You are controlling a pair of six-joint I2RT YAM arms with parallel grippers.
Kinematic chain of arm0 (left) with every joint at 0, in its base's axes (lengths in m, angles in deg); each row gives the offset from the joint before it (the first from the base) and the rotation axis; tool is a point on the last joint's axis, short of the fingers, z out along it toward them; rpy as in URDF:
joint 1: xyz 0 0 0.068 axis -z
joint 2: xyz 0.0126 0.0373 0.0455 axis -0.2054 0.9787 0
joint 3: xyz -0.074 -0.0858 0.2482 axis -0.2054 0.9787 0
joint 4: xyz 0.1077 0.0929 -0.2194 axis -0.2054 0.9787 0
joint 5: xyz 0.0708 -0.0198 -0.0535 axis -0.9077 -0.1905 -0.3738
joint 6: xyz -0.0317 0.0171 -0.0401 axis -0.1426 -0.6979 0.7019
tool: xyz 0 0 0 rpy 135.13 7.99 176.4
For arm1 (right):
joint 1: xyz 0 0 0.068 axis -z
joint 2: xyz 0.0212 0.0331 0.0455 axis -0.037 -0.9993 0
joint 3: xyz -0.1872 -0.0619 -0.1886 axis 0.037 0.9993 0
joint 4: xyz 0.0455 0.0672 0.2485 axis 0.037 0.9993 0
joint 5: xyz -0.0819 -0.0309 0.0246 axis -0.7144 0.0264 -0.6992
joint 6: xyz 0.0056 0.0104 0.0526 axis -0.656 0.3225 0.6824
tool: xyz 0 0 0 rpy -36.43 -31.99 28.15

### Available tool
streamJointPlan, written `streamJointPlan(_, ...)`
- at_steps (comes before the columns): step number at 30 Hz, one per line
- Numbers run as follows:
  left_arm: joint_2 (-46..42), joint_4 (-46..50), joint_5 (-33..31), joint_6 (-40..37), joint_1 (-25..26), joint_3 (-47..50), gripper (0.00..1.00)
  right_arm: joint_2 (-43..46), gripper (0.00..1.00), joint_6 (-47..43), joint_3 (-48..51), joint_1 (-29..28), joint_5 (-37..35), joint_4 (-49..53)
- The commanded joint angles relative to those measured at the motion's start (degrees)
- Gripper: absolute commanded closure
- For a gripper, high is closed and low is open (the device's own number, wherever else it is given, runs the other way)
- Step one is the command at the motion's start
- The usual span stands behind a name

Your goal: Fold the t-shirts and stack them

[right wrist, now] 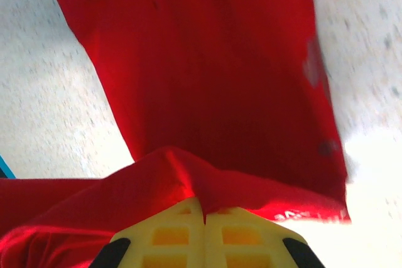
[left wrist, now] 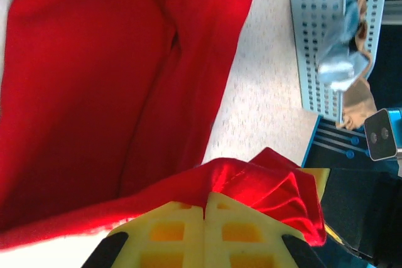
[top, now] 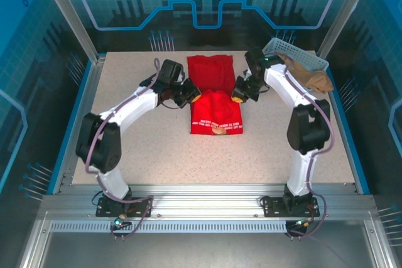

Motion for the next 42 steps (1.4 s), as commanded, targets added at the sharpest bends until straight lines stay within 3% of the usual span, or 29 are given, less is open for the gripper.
streamJointPlan(1, 6.56, 0.43, 1.51, -2.36, -2.30, -5.53, 1.00, -8.58, 1.00, -0.75, -9.27, 1.49, 0.74, 1.75)
streamJointPlan(3, 11.59, 0.15, 2.58, -2.49, -3.37, -9.27, 1.00, -14.00, 1.00, -0.59, -15.47, 2.18, -0.41, 3.77)
streamJointPlan(4, 14.37, 1.51, 2.89, -2.84, -3.97, -12.10, 0.99, -16.70, 0.91, -0.78, -18.37, 2.66, -0.05, 4.09)
streamJointPlan(6, 18.51, 3.68, 3.13, -3.25, -4.79, -16.61, 0.80, -21.17, 0.61, -2.07, -23.22, 3.26, 0.38, 4.26)
streamJointPlan(7, 19.70, 5.08, 2.51, -3.43, -5.08, -18.22, 0.72, -22.15, 0.51, -2.94, -25.37, 3.53, 0.14, 4.47)
streamJointPlan(9, 19.86, 8.22, 0.22, -4.54, -5.19, -20.11, 0.60, -21.84, 0.42, -4.44, -27.28, 4.03, -1.09, 5.10)
streamJointPlan(11, 18.06, 8.43, -0.53, -4.83, -5.02, -18.58, 0.41, -19.33, 0.39, -5.03, -25.52, 4.78, -1.69, 5.30)
streamJointPlan(12, 16.68, 8.63, -0.69, -5.09, -4.87, -17.14, 0.39, -16.83, 0.38, -5.42, -22.80, 5.09, -1.76, 4.70)
streamJointPlan(16, 6.87, 8.35, -3.00, -3.38, -3.43, -4.47, 0.43, -4.48, 0.41, -6.12, -3.99, 5.20, -2.30, -0.64)
streamJointPlan(20, -1.40, 5.01, -1.19, 4.13, -0.67, 10.98, 0.45, 6.70, 0.41, -4.70, 16.17, 5.03, 0.03, -7.06)
streamJointPlan(25, -5.27, -7.48, 1.15, 16.14, 1.31, 25.59, 0.41, 14.23, 0.41, -2.02, 31.42, 4.54, 5.18, -14.10)
streamJointPlan(28, -4.27, -13.67, 1.09, 20.24, 1.75, 27.98, 0.41, 13.89, 0.41, -0.71, 35.26, 4.51, 7.17, -16.34)
streamJointPlan(35, -0.71, -17.74, 0.06, 21.55, 2.95, 26.20, 0.45, 9.73, 0.43, 1.73, 36.52, 4.46, 9.37, -20.18)
streamJointPlan(42, 2.41, -18.67, 0.24, 22.09, 3.77, 24.52, 0.67, 3.92, 0.48, 2.71, 32.06, 3.06, 8.61, -18.62)
